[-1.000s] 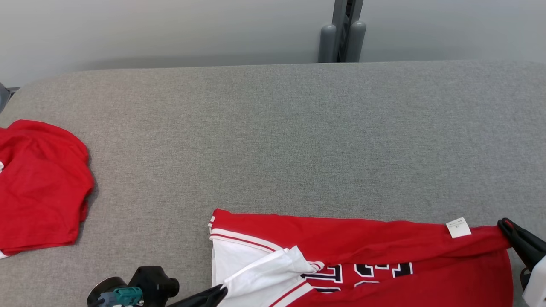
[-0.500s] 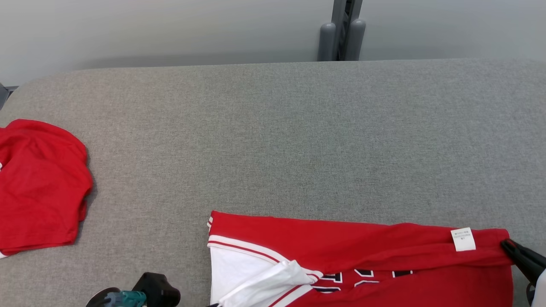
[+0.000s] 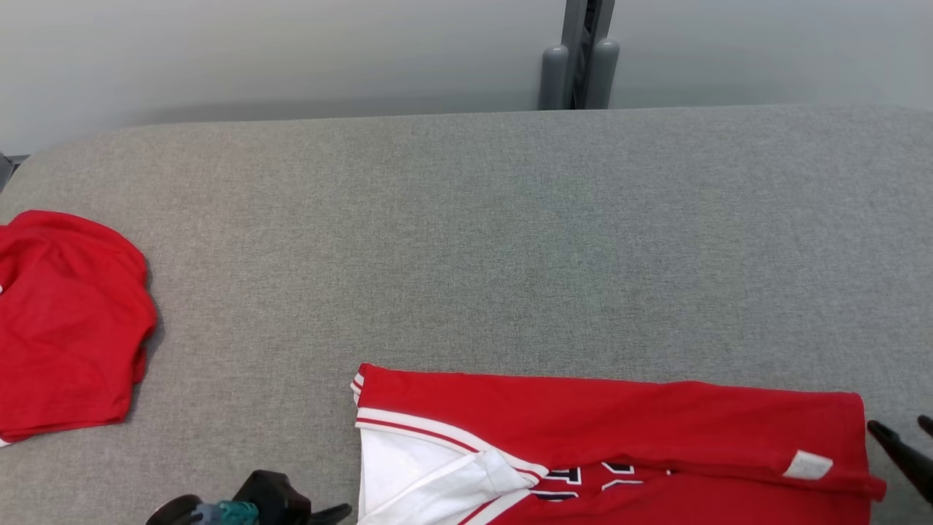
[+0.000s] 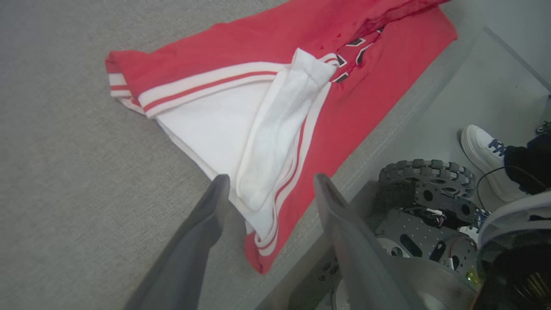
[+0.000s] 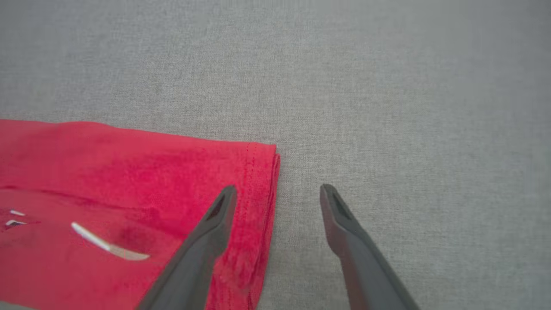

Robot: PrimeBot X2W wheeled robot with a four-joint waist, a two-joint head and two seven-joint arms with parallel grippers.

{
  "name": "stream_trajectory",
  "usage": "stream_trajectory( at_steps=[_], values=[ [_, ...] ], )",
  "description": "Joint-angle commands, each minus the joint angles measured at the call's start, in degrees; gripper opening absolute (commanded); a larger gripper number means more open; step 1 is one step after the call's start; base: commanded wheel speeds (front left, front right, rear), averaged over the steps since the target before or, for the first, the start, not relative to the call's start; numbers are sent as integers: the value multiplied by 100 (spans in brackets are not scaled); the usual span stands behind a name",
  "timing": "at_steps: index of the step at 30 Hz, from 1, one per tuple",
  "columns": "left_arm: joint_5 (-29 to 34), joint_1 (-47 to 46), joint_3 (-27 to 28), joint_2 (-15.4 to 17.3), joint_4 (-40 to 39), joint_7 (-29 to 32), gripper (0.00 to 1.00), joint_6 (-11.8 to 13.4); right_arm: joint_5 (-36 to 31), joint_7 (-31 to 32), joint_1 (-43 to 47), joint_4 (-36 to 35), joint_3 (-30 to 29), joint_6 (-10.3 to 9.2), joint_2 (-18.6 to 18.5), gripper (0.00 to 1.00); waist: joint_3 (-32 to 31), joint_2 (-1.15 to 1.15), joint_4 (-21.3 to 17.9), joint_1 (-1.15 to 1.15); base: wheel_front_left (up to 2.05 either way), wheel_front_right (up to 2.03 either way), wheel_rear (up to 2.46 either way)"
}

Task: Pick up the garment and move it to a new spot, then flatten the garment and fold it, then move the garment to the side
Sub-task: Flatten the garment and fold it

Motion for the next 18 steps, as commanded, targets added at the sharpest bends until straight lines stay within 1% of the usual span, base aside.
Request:
stream_trajectory(
  at_steps=[1, 4, 7, 12, 15, 17, 18],
  values=[
    [14, -111, 74, 40, -11, -39, 100, 52, -194, -36, 42, -1, -178, 1, -1, 100, -11, 0, -11, 0, 0, 0, 0],
    [77, -208, 212, -23, -11, -199, 100, 133, -543, -228, -65, -63, -452, 1, 104, 100, -36, 0, -20, 0, 0, 0, 0],
    [188, -367, 431, -204, 48, -536, 100, 315, -894, -636, -193, -185, -713, 1, 299, 100, -51, 0, -31, 0, 0, 0, 0],
    [377, -612, 789, -690, 306, -1310, 100, 679, -1488, -1377, -404, -317, -948, 1, 722, 100, -63, 0, -64, 0, 0, 0, 0],
    [596, -751, 965, -979, 546, -1859, 100, 885, -1818, -1842, -478, -303, -1075, 0, 1032, 100, -65, 0, -90, 0, 0, 0, 0],
    [777, -861, 1051, -1166, 736, -2285, 100, 1000, -2015, -2170, -528, -299, -1152, 1, 1261, 100, -68, 0, -110, 0, 0, 0, 0],
    [777, -861, 1051, -1166, 736, -2285, 100, 1000, -2015, -2170, -528, -299, -1152, 1, 1261, 100, -68, 0, -110, 0, 0, 0, 0]
  ],
)
